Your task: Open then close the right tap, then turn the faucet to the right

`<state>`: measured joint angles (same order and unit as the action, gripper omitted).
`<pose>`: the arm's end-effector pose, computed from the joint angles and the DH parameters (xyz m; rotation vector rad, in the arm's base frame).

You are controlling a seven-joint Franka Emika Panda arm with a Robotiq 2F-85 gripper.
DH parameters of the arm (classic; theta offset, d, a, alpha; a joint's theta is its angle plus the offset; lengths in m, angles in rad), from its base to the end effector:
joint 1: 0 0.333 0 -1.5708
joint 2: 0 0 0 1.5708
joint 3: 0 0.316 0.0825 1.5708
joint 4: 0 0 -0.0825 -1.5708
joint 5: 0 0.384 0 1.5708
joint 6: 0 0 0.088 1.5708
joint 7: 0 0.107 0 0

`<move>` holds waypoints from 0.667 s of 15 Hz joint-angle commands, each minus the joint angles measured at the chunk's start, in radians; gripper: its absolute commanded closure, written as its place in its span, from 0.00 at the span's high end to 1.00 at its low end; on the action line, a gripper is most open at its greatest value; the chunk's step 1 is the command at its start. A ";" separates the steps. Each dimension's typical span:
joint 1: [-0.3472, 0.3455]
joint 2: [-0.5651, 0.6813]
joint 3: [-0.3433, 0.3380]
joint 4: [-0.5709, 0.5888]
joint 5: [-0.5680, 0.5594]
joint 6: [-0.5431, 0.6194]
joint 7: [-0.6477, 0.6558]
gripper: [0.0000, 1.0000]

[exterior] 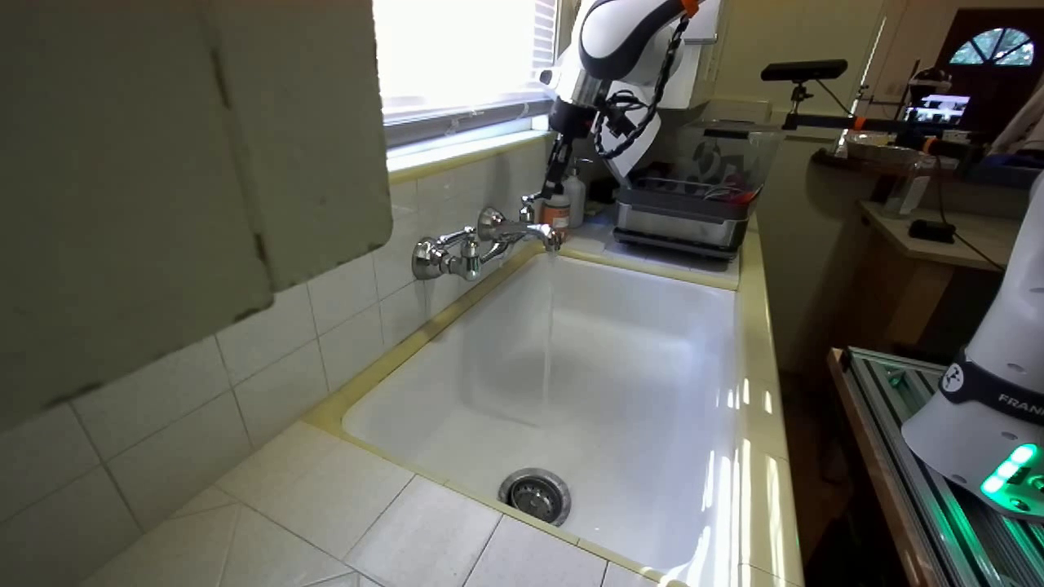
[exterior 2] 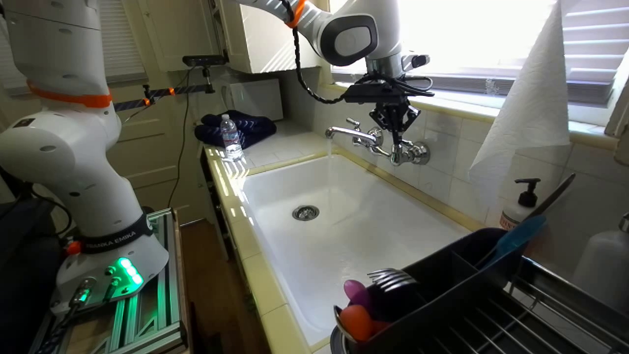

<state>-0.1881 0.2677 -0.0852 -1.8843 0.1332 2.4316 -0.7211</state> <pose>0.6206 -0.1700 0.3961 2.9952 0.5531 0.4360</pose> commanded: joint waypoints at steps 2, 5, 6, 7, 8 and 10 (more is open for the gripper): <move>-0.037 0.039 0.006 0.029 0.009 0.140 0.026 0.00; -0.052 0.055 0.009 0.037 0.000 0.193 0.048 0.00; -0.055 0.052 0.012 0.036 0.000 0.194 0.058 0.00; -0.052 0.047 0.010 0.033 -0.010 0.192 0.078 0.00; -0.047 0.030 0.008 0.027 -0.020 0.172 0.096 0.00; -0.027 -0.008 -0.002 0.010 -0.056 0.136 0.154 0.00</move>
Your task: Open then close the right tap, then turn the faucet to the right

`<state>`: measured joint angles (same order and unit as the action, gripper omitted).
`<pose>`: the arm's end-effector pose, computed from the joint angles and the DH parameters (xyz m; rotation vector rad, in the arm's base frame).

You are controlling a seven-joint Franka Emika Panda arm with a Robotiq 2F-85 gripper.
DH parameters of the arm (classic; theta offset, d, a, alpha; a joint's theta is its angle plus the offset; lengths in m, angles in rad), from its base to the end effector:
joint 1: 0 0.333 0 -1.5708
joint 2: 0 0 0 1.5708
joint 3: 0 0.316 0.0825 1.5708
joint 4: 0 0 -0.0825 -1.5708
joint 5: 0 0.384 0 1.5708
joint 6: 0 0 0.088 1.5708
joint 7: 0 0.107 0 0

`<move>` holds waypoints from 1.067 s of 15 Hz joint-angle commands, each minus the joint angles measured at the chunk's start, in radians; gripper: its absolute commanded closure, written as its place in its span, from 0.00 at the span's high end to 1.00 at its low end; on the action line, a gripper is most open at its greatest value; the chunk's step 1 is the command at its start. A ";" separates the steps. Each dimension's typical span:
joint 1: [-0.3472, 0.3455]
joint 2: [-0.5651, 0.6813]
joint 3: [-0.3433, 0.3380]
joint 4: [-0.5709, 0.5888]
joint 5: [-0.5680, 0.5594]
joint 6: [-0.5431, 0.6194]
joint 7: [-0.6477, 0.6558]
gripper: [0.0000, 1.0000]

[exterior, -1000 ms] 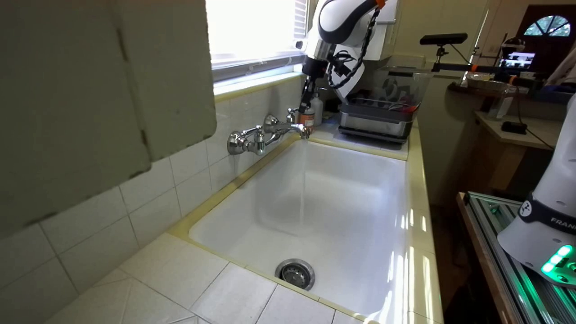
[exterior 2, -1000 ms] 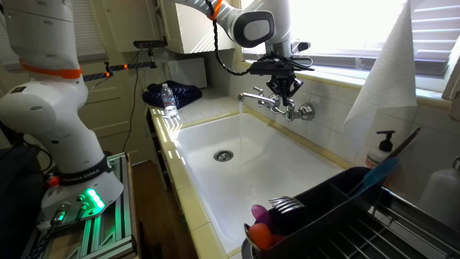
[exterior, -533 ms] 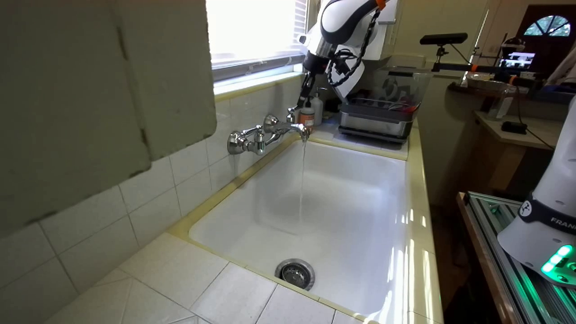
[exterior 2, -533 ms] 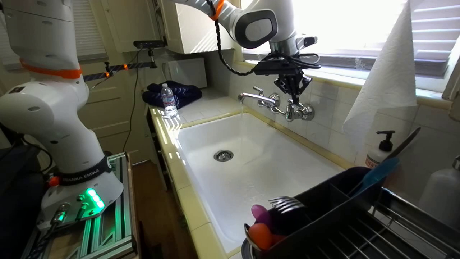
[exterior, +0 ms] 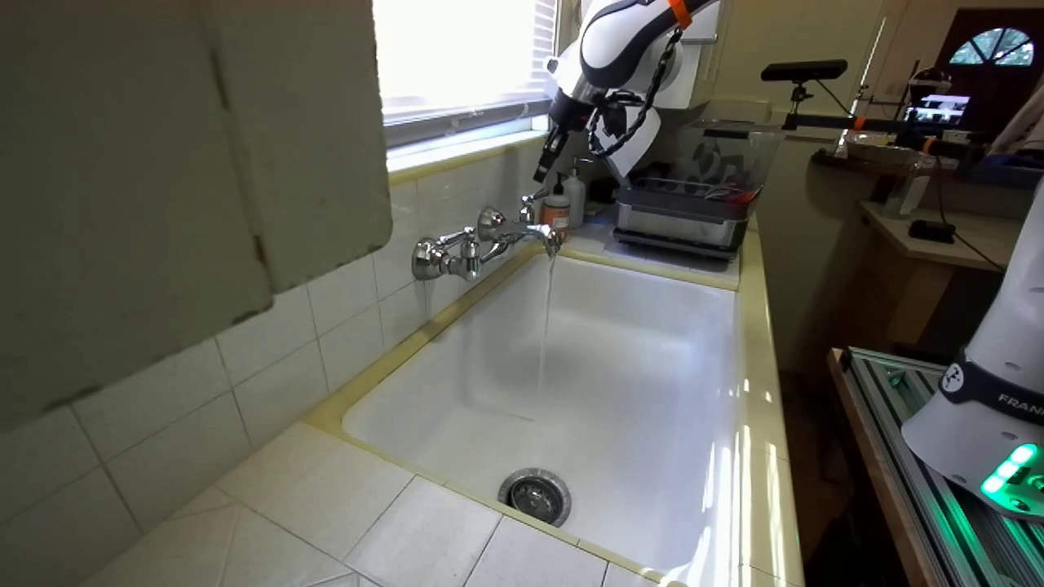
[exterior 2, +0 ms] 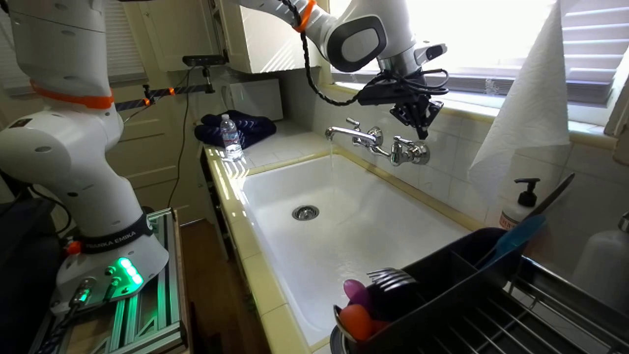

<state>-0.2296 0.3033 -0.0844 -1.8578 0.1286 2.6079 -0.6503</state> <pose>0.6315 -0.2033 0.4068 2.9017 0.3647 0.6355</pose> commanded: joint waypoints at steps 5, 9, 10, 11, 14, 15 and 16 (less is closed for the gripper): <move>0.057 -0.106 -0.032 -0.013 -0.225 -0.262 0.261 0.00; 0.060 -0.095 -0.027 0.014 -0.245 -0.410 0.319 0.00; 0.060 -0.090 -0.025 0.014 -0.237 -0.417 0.325 0.00; 0.058 -0.081 -0.023 0.015 -0.226 -0.420 0.325 0.00; 0.052 -0.054 -0.022 0.019 -0.209 -0.376 0.336 0.00; 0.050 -0.045 -0.020 0.022 -0.198 -0.361 0.336 0.00; 0.047 -0.035 -0.018 0.026 -0.187 -0.354 0.334 0.00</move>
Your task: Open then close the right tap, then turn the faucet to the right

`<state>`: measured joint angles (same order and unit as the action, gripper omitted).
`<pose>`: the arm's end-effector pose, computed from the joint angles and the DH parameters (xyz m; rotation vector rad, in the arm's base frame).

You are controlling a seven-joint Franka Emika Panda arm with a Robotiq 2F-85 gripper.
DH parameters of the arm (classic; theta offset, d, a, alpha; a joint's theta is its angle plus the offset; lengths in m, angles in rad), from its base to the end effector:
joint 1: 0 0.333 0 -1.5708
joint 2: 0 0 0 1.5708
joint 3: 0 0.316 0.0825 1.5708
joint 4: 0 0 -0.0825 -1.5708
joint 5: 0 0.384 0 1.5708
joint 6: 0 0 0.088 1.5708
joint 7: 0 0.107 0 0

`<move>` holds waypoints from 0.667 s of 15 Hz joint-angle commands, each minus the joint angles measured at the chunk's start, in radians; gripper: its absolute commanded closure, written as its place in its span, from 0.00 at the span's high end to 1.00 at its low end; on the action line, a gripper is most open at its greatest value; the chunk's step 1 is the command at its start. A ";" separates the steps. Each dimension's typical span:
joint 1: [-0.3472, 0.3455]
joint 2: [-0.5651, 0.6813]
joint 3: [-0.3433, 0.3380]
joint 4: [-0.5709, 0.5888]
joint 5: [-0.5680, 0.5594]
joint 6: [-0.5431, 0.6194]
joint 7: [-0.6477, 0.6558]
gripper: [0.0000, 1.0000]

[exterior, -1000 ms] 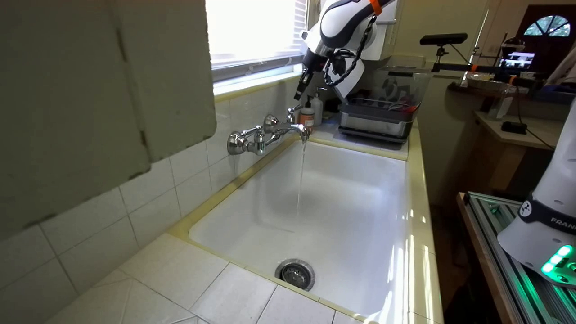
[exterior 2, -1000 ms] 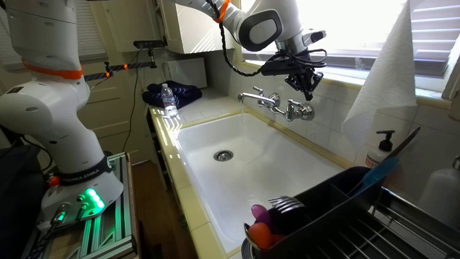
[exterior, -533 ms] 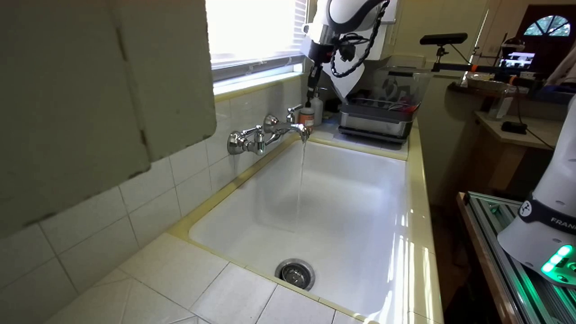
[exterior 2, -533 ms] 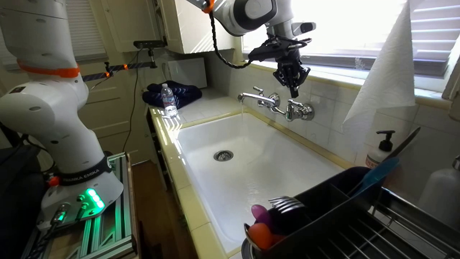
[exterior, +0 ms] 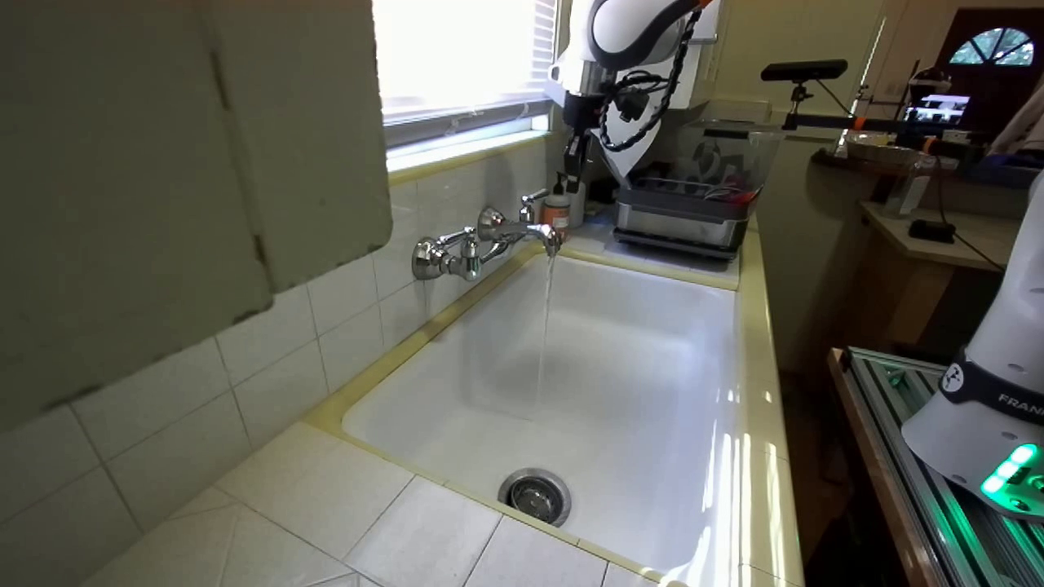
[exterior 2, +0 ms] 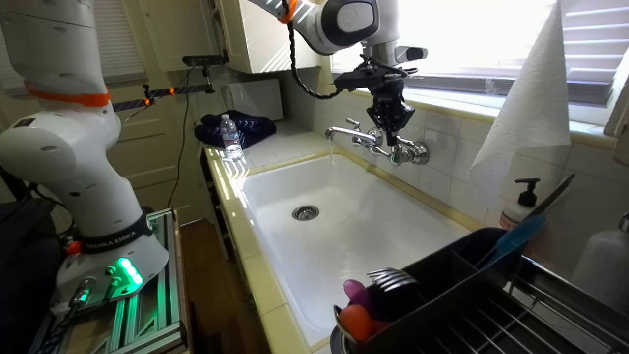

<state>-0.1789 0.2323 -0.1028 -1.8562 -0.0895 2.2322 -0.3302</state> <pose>0.6053 -0.1743 0.4108 2.9965 0.1542 0.1627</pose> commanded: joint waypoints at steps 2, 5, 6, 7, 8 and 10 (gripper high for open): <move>-0.008 0.055 0.005 0.034 0.058 0.048 0.012 0.00; -0.014 0.089 0.009 0.065 0.094 0.081 0.009 0.00; -0.017 0.100 0.010 0.077 0.105 0.093 0.008 0.00; -0.018 0.113 0.011 0.091 0.113 0.097 0.009 0.00; -0.021 0.126 0.013 0.107 0.124 0.101 0.007 0.00; -0.024 0.141 0.014 0.122 0.136 0.104 0.009 0.00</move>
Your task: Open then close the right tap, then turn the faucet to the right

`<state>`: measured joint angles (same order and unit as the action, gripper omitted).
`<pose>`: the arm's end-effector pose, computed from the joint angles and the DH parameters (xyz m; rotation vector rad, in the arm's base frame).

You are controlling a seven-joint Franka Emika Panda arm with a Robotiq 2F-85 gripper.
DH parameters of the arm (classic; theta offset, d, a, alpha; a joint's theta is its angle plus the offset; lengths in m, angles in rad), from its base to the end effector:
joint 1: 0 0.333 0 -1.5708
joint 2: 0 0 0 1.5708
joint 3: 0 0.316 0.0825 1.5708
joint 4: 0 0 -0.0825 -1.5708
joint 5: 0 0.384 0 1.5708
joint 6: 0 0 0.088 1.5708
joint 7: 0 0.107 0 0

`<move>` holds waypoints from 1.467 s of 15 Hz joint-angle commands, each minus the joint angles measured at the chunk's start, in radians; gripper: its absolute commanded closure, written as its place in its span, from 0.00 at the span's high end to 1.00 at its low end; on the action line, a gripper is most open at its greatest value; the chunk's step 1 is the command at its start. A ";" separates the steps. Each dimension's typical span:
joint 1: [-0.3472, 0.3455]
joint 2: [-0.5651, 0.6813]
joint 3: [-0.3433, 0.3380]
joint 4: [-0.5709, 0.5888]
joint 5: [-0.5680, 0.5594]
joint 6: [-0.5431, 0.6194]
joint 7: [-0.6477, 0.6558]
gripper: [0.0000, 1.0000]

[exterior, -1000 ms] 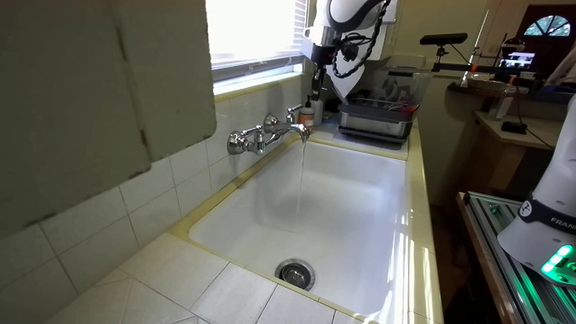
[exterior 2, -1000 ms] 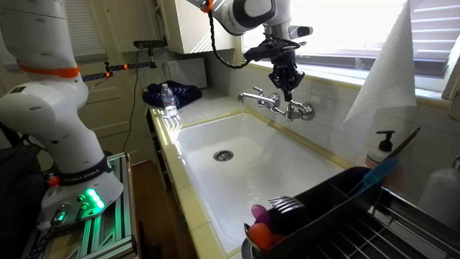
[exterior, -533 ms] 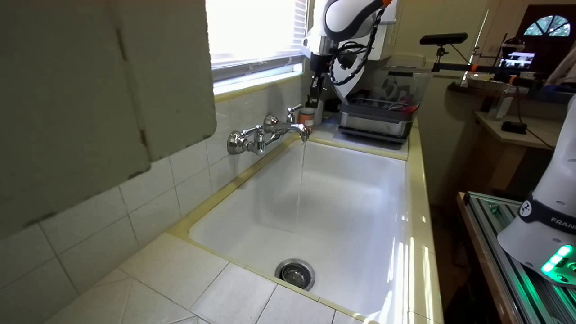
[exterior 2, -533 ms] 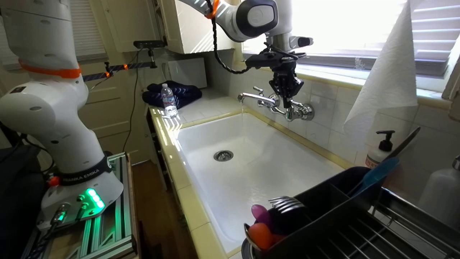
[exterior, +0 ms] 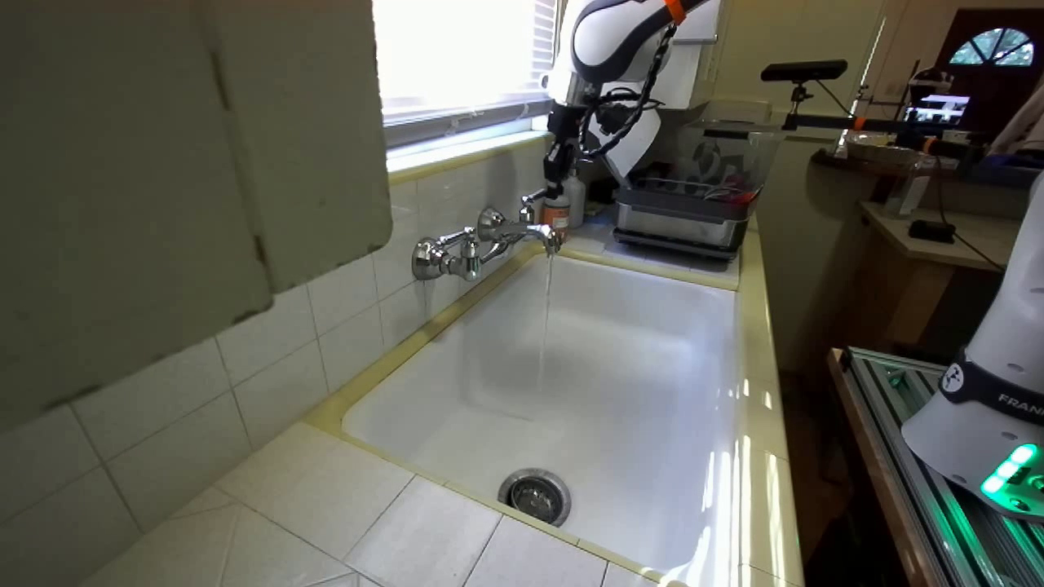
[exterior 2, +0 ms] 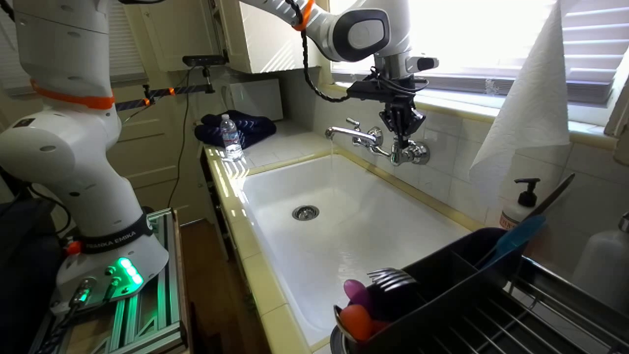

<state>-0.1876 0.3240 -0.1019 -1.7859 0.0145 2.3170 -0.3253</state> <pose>0.6329 -0.1825 0.3943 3.0447 0.0544 0.2949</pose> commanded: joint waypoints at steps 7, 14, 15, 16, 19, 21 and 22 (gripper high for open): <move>-0.021 0.077 0.024 0.089 0.065 0.039 0.003 0.00; -0.026 0.105 0.032 0.127 0.092 0.043 0.013 0.00; -0.026 0.104 0.032 0.128 0.091 0.041 0.014 0.00; -0.021 0.095 0.030 0.122 0.084 0.035 0.025 0.00; -0.008 0.053 0.026 0.088 0.065 0.009 0.049 0.00; 0.000 0.015 0.025 0.054 0.060 -0.013 0.074 0.00; 0.004 0.001 0.025 0.041 0.058 -0.021 0.082 0.00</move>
<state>-0.2028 0.3657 -0.0912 -1.7340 0.0670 2.3100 -0.2926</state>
